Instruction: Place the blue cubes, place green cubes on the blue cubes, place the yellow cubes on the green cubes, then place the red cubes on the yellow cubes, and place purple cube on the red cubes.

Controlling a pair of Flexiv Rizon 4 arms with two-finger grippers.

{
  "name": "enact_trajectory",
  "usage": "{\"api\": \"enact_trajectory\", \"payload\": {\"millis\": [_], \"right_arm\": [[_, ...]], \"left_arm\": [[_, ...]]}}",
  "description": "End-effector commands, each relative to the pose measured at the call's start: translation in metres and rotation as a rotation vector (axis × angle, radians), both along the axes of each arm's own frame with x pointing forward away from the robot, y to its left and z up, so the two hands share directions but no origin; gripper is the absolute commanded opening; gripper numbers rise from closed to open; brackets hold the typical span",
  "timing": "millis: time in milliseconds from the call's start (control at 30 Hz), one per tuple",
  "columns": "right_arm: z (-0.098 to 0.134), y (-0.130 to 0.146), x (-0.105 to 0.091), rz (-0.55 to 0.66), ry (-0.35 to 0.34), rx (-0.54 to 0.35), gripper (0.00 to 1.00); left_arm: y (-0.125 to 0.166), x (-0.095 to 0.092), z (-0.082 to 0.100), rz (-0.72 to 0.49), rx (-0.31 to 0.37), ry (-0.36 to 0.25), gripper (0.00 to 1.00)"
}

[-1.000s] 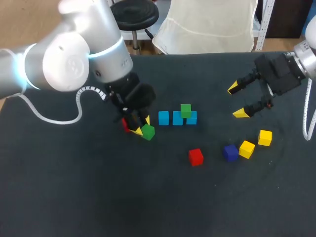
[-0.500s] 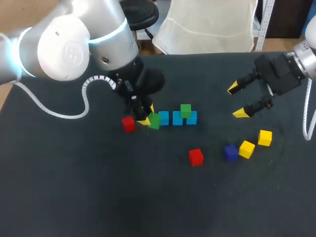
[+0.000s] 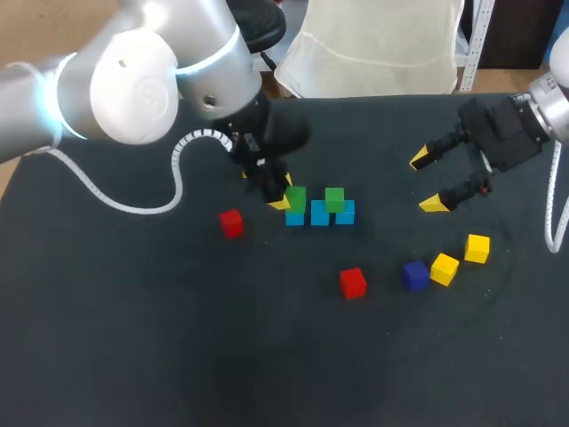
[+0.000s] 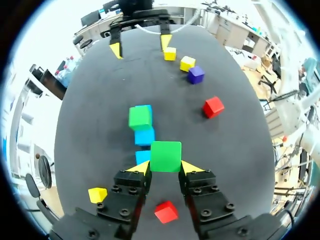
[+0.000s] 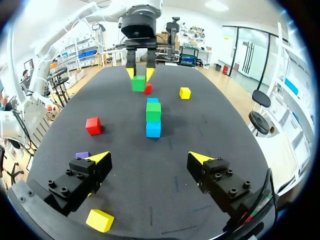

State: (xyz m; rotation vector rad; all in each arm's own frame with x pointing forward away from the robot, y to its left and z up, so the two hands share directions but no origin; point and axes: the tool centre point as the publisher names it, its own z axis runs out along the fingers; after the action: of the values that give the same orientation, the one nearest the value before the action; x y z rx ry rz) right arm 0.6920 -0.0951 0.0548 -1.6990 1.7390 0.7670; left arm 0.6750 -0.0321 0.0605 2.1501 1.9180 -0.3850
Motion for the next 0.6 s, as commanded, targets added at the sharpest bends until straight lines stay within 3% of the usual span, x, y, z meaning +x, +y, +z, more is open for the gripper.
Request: {"api": "enact_trajectory", "payload": {"millis": [33,600], "right_arm": [[0.0,0.0,0.001,0.001,0.0,0.002,1.0],[0.0,0.0,0.001,0.001,0.0,0.002,1.0]], "left_arm": [[-0.008,0.011,-0.003,0.014,0.01,0.005,0.0],[-0.019,0.027,-0.021,0.025,0.031,0.04,0.0]]}}
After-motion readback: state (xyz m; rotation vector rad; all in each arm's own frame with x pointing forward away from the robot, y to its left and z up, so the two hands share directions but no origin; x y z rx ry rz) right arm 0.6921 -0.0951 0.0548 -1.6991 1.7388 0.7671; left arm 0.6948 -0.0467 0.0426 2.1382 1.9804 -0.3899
